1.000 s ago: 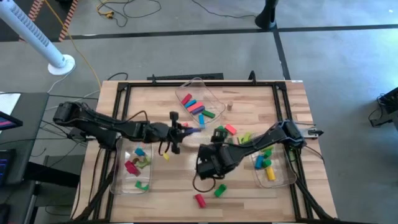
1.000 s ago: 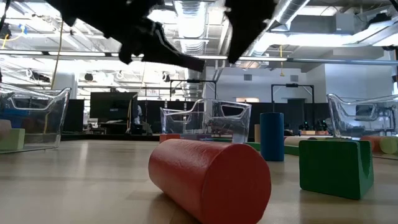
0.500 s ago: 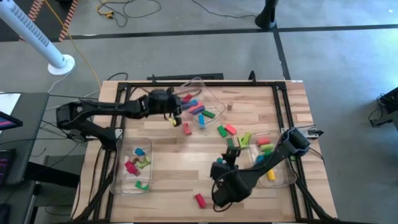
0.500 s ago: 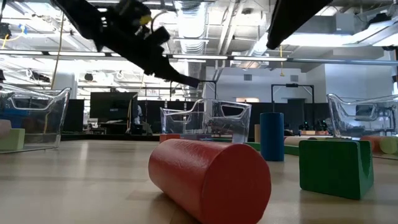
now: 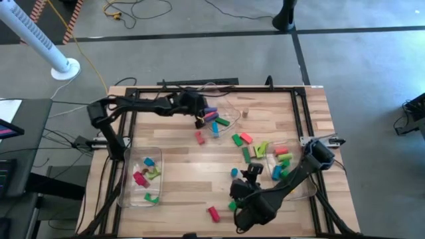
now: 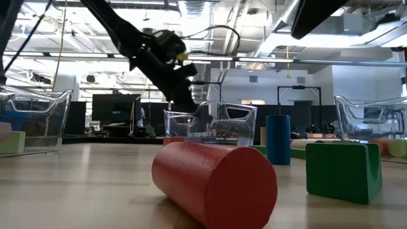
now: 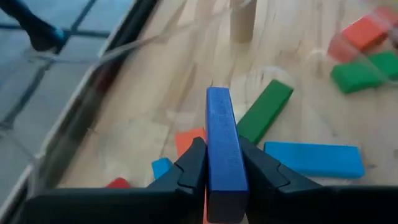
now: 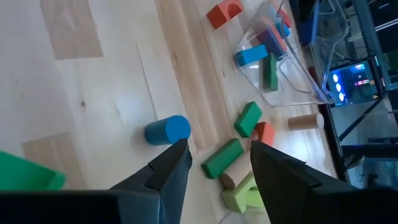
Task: Sort blocks by size
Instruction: Put the blue rectangular block into the top transparent bin, then adjust the top transparent bin
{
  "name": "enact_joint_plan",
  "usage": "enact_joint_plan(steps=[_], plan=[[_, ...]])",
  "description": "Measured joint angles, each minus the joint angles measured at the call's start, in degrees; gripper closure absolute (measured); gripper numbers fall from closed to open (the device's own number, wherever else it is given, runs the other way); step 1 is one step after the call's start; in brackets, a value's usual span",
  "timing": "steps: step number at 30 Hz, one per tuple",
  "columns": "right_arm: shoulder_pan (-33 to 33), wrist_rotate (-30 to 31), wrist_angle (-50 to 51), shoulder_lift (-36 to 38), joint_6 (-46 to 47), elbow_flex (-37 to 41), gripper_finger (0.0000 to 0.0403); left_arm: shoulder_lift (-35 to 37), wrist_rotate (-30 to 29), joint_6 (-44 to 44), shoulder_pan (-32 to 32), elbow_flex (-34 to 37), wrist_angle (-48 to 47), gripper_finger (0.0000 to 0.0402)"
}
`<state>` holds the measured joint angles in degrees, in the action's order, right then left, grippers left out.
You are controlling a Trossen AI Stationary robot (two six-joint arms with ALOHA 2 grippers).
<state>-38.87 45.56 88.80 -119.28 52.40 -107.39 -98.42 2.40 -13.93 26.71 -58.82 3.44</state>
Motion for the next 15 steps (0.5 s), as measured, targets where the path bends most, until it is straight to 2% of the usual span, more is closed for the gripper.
enact_joint_plan(steps=[9, 15], plan=[[-2.21, 1.08, 1.2, 0.0, 3.12, -0.02, 0.0201, -1.98, -0.26, 1.3, 0.03, -1.97, -1.34, 0.0317], [-2.3, 1.44, 1.22, 0.0, 3.69, -0.02, 0.0201, -1.98, 1.98, 0.52, 0.01, -1.97, -2.92, 0.0307]])
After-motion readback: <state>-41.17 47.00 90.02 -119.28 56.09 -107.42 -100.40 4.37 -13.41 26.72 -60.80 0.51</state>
